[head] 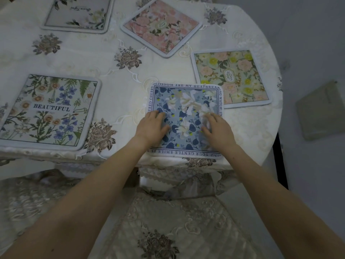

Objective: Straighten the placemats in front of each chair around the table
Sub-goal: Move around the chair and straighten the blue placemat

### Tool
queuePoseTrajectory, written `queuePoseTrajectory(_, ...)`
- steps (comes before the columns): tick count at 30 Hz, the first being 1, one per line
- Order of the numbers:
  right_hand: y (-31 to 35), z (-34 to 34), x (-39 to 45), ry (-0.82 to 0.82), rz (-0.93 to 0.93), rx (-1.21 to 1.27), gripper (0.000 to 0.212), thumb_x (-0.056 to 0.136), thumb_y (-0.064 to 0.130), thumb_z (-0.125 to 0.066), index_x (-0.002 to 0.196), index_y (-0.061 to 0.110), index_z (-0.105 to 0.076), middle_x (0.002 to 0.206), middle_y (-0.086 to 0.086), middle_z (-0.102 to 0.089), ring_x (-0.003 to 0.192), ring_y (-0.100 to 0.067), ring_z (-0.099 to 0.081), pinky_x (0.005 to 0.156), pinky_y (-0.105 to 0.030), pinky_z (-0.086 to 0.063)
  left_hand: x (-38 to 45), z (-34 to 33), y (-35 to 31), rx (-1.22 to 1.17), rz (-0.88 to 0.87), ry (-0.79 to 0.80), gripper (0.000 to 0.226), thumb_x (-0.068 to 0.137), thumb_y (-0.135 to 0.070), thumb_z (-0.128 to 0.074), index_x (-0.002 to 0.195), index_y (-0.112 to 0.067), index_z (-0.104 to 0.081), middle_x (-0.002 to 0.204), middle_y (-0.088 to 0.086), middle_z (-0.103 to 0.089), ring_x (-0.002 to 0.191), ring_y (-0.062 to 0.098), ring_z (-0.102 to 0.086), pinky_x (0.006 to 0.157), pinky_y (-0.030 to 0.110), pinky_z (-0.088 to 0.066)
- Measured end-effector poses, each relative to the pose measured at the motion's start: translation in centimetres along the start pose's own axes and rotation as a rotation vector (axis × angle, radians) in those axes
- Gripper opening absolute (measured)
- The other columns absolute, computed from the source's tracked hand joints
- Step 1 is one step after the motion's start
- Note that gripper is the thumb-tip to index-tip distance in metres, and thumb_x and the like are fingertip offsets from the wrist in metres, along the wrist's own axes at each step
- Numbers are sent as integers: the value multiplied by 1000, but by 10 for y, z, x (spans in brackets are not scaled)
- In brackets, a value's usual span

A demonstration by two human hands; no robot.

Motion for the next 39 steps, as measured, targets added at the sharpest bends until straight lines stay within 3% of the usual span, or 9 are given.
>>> queuePoseTrajectory(5,14,39,-11,-103,-50,15,38,100,30,-36,132,12,-47,131,-13,-53,120,-33,-46,97,-45,-39,-10,47,-29,-29,-25,-162,41,96,-37,-39,124,-10,-50,115,14,-58,107,31,-51,84,41,-43)
queuePoseTrajectory(13,40,121,-70,-306,-3,141,40,100,33,-36,129,10,-50,127,-14,-56,118,-33,-47,96,-45,-42,-73,115,-75,135,-156,-348,34,98,-30,-36,113,-4,-53,102,16,-60,91,33,-50,71,41,-41)
queuePoseTrajectory(19,63,141,-147,-458,33,93,38,99,34,-39,126,10,-53,124,-11,-59,115,-31,-49,93,-44,-43,-141,138,-89,287,-313,-425,39,98,-32,-37,119,-3,-54,109,15,-62,95,33,-54,75,42,-44)
queuePoseTrajectory(22,72,133,-193,-492,18,31,39,98,34,-42,126,10,-53,123,-11,-61,114,-31,-52,93,-43,-43,-181,133,-86,265,-384,-434,46,97,-37,-35,128,-7,-51,123,12,-60,111,31,-55,89,42,-46)
queuePoseTrajectory(25,77,113,-239,-503,-9,22,41,96,35,-46,126,8,-55,123,-12,-61,117,-32,-53,96,-45,-43,-218,118,-81,234,-418,-406,53,96,-42,-30,137,-13,-44,136,11,-54,128,32,-47,106,44,-37)
queuePoseTrajectory(28,78,84,-285,-437,-92,-8,47,96,40,-43,134,15,-49,140,-11,-50,133,-33,-40,107,-49,-34,-251,94,-75,234,-453,-343,54,96,-45,-25,144,-22,-33,148,6,-42,140,29,-32,115,44,-25)
queuePoseTrajectory(30,77,64,-314,-368,-145,-42,49,95,42,-43,139,20,-44,148,-9,-42,138,-31,-33,109,-49,-30,-271,72,-74,227,-473,-286,55,96,-47,-22,146,-26,-28,151,3,-38,143,26,-26,117,43,-20)
queuePoseTrajectory(33,72,41,-350,-325,-198,-97,51,95,44,-42,140,20,-41,146,-8,-44,133,-30,-39,105,-47,-34,-297,43,-78,209,-485,-210,56,96,-48,-21,146,-27,-28,152,3,-36,144,24,-23,118,42,-19)
queuePoseTrajectory(39,47,31,-399,-365,-315,-51,50,95,44,-36,139,19,-42,138,-9,-50,127,-29,-44,104,-47,-35,-325,4,-110,214,-531,-122,56,95,-48,-23,144,-25,-33,149,6,-41,142,27,-30,116,42,-23)
Point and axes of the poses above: each hand's wrist, its own x-axis towards the middle knuckle, its own z-axis out of the back of the hand, y = z × x, the point moved 2 cm from there along x, towards the middle knuckle
